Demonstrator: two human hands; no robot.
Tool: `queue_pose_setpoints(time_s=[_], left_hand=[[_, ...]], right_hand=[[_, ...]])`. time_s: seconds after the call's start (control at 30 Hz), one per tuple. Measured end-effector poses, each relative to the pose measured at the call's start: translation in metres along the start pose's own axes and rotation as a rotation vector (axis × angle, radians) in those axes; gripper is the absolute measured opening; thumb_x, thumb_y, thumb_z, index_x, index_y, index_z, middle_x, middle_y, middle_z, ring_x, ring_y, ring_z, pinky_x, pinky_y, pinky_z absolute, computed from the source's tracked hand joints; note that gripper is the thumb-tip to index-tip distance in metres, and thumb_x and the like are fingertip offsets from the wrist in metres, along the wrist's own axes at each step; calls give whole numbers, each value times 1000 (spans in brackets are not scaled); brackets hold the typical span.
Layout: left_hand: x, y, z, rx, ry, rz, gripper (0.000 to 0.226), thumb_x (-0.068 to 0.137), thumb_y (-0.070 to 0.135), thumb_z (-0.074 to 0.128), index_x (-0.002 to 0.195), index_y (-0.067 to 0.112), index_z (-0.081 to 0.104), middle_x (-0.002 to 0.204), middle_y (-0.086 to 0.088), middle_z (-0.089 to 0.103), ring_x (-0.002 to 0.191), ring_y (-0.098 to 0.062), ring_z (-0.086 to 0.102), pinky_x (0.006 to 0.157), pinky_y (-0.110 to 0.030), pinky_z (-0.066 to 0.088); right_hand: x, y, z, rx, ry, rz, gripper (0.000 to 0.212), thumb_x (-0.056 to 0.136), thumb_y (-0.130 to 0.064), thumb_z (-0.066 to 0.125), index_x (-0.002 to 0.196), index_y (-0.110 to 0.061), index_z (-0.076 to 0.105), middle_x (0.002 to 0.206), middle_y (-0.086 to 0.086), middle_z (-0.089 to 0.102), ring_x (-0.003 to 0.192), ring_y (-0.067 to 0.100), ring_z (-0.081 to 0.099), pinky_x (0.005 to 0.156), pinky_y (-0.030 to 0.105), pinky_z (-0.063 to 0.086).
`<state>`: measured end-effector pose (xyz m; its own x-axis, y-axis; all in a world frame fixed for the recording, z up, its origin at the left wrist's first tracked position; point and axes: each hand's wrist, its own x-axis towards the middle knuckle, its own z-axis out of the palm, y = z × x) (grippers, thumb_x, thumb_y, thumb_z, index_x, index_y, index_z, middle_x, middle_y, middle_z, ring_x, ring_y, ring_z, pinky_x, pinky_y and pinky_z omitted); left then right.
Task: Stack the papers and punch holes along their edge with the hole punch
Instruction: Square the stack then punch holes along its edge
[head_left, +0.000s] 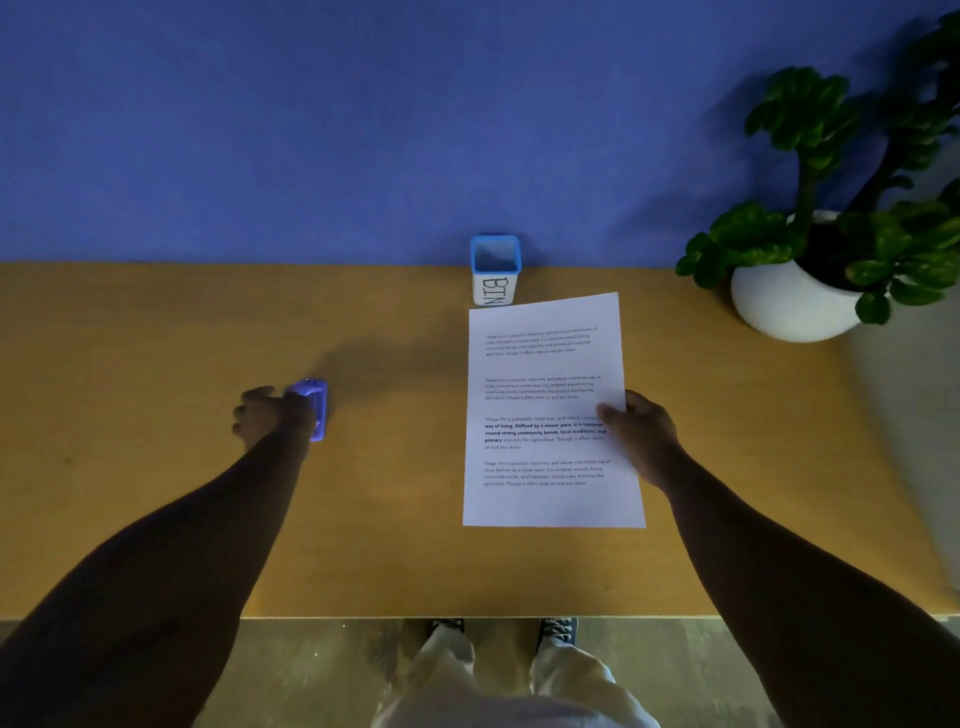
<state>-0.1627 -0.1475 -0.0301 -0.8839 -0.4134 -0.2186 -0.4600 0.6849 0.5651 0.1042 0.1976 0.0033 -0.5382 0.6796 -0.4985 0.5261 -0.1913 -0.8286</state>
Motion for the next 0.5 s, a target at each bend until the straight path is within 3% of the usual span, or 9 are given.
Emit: queue_pose_setpoints(time_s=[0.27, 0.5], left_hand=[[24, -8, 1, 40, -168, -69, 49, 95, 41, 49, 119, 3, 69, 124, -23, 66, 115, -41, 61, 100, -44, 49], [26, -7, 5, 39, -248, -123, 52, 94, 44, 47, 118, 2, 67, 120, -20, 67, 108, -40, 64, 88, -38, 48]], right_hand=[[-2, -1, 13, 18, 2, 19, 10, 89, -15, 66, 94, -23, 70, 87, -6, 73, 73, 13, 68, 60, 22, 53], [2, -3, 17, -28, 29, 37, 11, 88, -17, 65, 83, -26, 70, 84, -8, 72, 73, 16, 66, 70, 30, 57]])
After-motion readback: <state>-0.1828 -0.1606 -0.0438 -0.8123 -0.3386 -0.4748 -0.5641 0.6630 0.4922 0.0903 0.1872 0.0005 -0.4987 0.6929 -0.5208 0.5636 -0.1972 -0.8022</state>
